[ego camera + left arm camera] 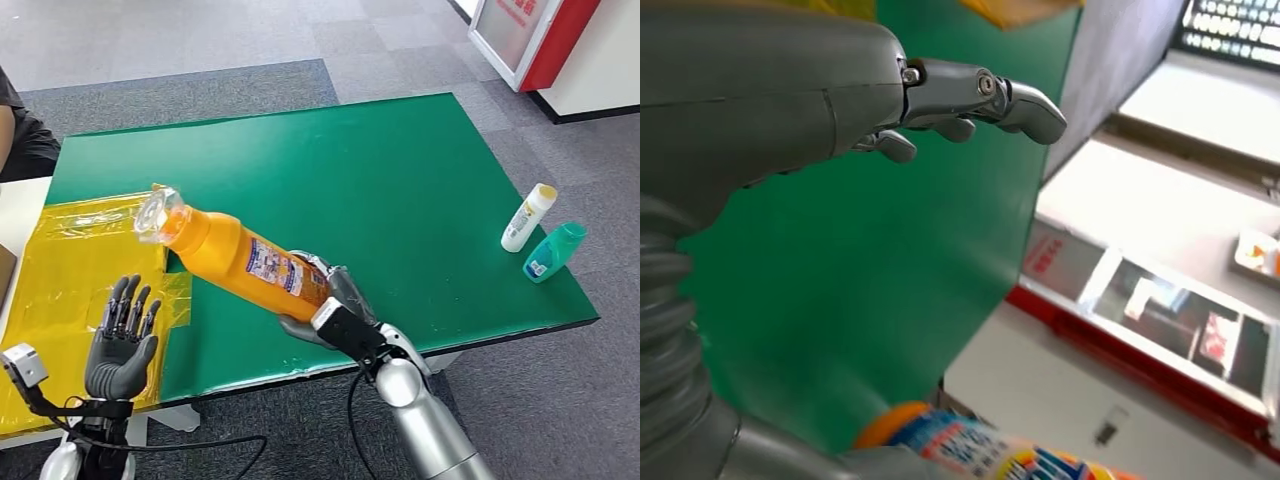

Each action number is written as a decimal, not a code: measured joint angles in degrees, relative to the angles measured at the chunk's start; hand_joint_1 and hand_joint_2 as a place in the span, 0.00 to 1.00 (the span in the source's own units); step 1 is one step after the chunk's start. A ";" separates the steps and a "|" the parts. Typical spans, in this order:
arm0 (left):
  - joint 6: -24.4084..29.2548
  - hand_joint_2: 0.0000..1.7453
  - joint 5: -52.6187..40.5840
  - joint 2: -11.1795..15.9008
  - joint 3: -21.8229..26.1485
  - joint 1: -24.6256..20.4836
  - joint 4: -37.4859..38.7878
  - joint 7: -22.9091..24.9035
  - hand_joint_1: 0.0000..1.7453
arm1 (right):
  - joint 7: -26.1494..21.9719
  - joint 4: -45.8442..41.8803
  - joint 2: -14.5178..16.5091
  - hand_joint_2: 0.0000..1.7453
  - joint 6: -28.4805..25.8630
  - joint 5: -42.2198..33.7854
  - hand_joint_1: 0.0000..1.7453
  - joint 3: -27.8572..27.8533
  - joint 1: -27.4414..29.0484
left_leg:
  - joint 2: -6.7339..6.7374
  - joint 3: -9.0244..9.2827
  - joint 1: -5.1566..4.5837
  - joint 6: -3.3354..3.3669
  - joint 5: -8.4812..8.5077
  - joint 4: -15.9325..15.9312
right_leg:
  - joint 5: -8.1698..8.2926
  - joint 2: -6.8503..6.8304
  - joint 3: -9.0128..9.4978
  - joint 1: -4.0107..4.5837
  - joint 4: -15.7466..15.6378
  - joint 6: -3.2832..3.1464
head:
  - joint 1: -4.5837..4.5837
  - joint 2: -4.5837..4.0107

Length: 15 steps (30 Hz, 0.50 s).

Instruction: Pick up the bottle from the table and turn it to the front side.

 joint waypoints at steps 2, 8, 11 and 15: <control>-0.90 1.00 2.92 1.50 -3.73 -2.11 0.04 0.42 0.00 | -2.63 2.50 0.72 1.00 -1.22 0.84 1.00 0.91 -0.09 | 0.00 0.00 0.00 0.01 0.02 0.00 | 0.02 0.00 0.00 0.00 0.00 0.01 | 0.00 0.00; -4.78 1.00 10.18 7.26 -15.61 -8.45 1.74 1.09 0.00 | -7.49 11.65 1.81 1.00 -7.98 6.82 1.00 4.16 -1.64 | 0.00 0.00 0.00 0.00 0.02 0.00 | 0.03 0.00 0.00 0.00 0.01 0.01 | 0.01 0.00; -4.75 1.00 10.81 9.39 -19.92 -11.01 3.22 1.43 0.00 | -8.30 15.01 2.34 1.00 -8.92 8.10 1.00 5.51 -2.31 | 0.00 0.00 0.00 0.00 0.02 0.00 | 0.03 0.00 -0.01 0.00 0.01 0.01 | 0.01 0.00; -4.31 1.00 10.81 11.78 -23.60 -13.46 4.89 1.93 0.00 | -8.52 18.45 2.69 1.00 -10.16 8.98 1.00 6.63 -3.29 | 0.02 0.00 0.00 0.00 0.02 0.00 | 0.02 0.01 -0.03 0.00 0.01 0.00 | 0.01 0.00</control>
